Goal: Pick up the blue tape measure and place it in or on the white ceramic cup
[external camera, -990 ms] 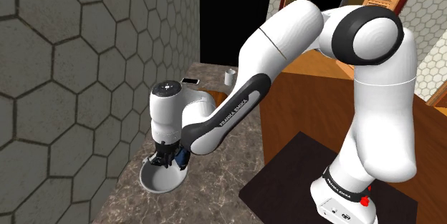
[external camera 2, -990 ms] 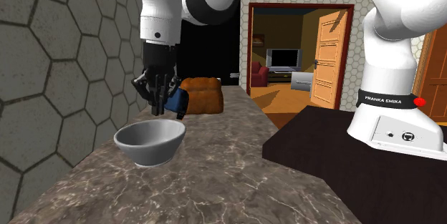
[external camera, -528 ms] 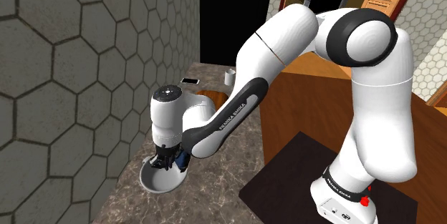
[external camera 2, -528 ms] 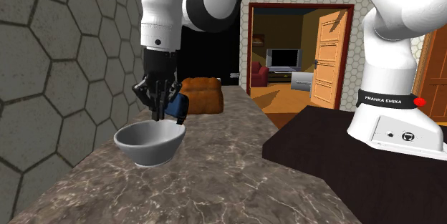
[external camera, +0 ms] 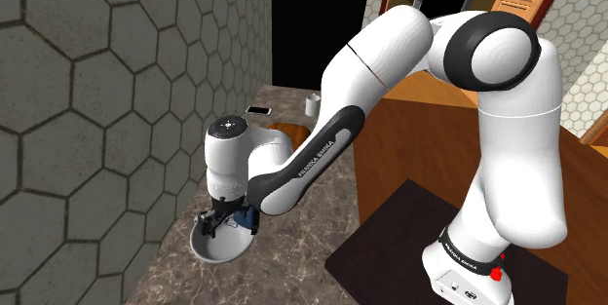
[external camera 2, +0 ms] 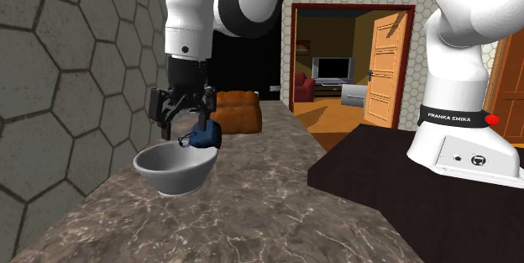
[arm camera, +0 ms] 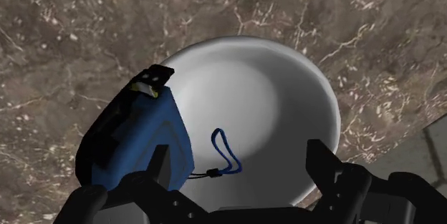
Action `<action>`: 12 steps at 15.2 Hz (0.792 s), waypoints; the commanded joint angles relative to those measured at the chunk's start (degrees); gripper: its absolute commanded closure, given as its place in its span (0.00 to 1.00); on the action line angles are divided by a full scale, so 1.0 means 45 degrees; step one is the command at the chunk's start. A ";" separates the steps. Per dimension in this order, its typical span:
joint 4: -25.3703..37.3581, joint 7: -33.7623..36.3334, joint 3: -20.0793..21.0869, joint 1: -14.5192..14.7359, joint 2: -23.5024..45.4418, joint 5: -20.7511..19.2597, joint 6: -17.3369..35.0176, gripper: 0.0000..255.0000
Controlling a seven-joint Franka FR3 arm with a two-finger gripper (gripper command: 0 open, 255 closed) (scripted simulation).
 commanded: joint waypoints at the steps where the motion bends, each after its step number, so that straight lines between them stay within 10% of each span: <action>1: -0.0077 -0.0161 0.0172 -0.0127 -0.0368 0.0242 -0.0269 0.00; 12: -0.0199 -0.0628 0.0606 -0.0442 -0.1366 0.0947 -0.1059 0.00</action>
